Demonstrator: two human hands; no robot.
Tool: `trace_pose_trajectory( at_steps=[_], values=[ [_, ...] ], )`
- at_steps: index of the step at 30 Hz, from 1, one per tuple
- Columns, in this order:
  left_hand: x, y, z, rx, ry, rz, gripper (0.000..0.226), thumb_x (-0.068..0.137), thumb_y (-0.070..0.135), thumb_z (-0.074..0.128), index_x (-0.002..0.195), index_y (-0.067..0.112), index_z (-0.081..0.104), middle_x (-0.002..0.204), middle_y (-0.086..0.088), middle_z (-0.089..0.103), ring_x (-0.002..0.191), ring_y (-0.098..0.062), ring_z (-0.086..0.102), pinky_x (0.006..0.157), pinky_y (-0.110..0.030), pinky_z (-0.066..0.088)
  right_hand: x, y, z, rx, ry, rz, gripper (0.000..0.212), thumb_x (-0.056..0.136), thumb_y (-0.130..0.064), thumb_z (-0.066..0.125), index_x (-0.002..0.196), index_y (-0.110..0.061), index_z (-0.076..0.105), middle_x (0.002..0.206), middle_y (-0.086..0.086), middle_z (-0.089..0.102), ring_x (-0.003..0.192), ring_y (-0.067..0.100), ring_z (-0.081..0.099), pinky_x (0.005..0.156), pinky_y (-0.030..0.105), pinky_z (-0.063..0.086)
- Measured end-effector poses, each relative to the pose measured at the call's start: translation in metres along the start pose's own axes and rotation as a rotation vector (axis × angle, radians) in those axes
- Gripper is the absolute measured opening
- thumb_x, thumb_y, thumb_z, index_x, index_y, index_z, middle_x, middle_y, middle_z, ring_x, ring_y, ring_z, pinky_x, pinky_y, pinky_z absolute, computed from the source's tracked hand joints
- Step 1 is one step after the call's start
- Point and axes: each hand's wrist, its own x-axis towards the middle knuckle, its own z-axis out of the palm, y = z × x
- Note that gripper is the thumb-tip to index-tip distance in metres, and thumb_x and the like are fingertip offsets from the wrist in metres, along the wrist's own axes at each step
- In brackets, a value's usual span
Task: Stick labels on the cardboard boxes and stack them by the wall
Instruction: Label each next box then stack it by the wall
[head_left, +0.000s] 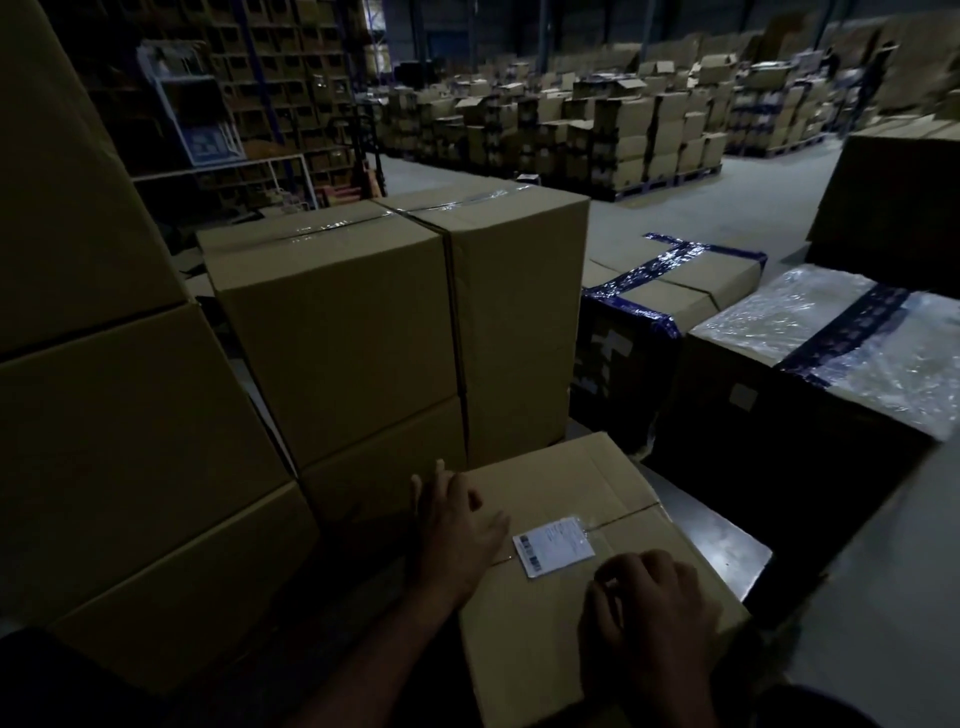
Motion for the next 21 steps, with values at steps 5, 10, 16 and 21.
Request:
trace_pose_trajectory(
  at_steps=[5, 10, 16, 21],
  values=[
    [0.011, -0.007, -0.002, -0.033, 0.011, 0.055, 0.057, 0.079, 0.049, 0.072, 0.124, 0.021, 0.051, 0.128, 0.003, 0.043, 0.117, -0.021, 0.047, 0.099, -0.038, 0.042, -0.006, 0.009, 0.004, -0.005, 0.082, 0.059, 0.022, 0.066, -0.042, 0.074, 0.076, -0.035, 0.056, 0.086, -0.006, 0.050, 0.091, 0.023, 0.047, 0.079, 0.048, 0.041],
    [-0.003, -0.015, -0.024, 0.362, 0.062, -0.032, 0.074, 0.077, 0.076, 0.057, 0.133, 0.028, 0.050, 0.130, 0.000, 0.054, 0.122, -0.023, 0.046, 0.103, -0.040, 0.030, 0.025, 0.018, -0.001, 0.086, 0.196, -0.072, 0.016, 0.072, -0.035, 0.076, 0.075, -0.028, 0.062, 0.086, -0.005, 0.051, 0.093, 0.020, 0.043, 0.076, 0.037, 0.034],
    [-0.055, -0.018, -0.045, 0.164, 0.049, -0.172, 0.066, 0.069, 0.070, 0.071, 0.112, 0.024, 0.052, 0.115, 0.000, 0.045, 0.104, -0.023, 0.054, 0.083, -0.033, 0.042, 0.090, 0.032, 0.003, 0.013, 0.038, -0.135, 0.014, 0.082, -0.044, 0.069, 0.086, -0.031, 0.068, 0.096, -0.009, 0.054, 0.092, 0.012, 0.054, 0.057, 0.018, 0.029],
    [-0.099, 0.010, -0.026, -0.159, 0.055, -0.294, 0.057, 0.060, 0.048, 0.088, 0.068, 0.020, 0.039, 0.087, -0.002, 0.040, 0.068, -0.012, 0.042, 0.060, -0.022, 0.030, 0.111, 0.011, -0.010, -0.059, -0.065, -0.270, 0.010, 0.083, -0.039, 0.067, 0.085, -0.032, 0.073, 0.092, -0.010, 0.062, 0.091, 0.010, 0.055, 0.063, 0.024, 0.036]
  ],
)
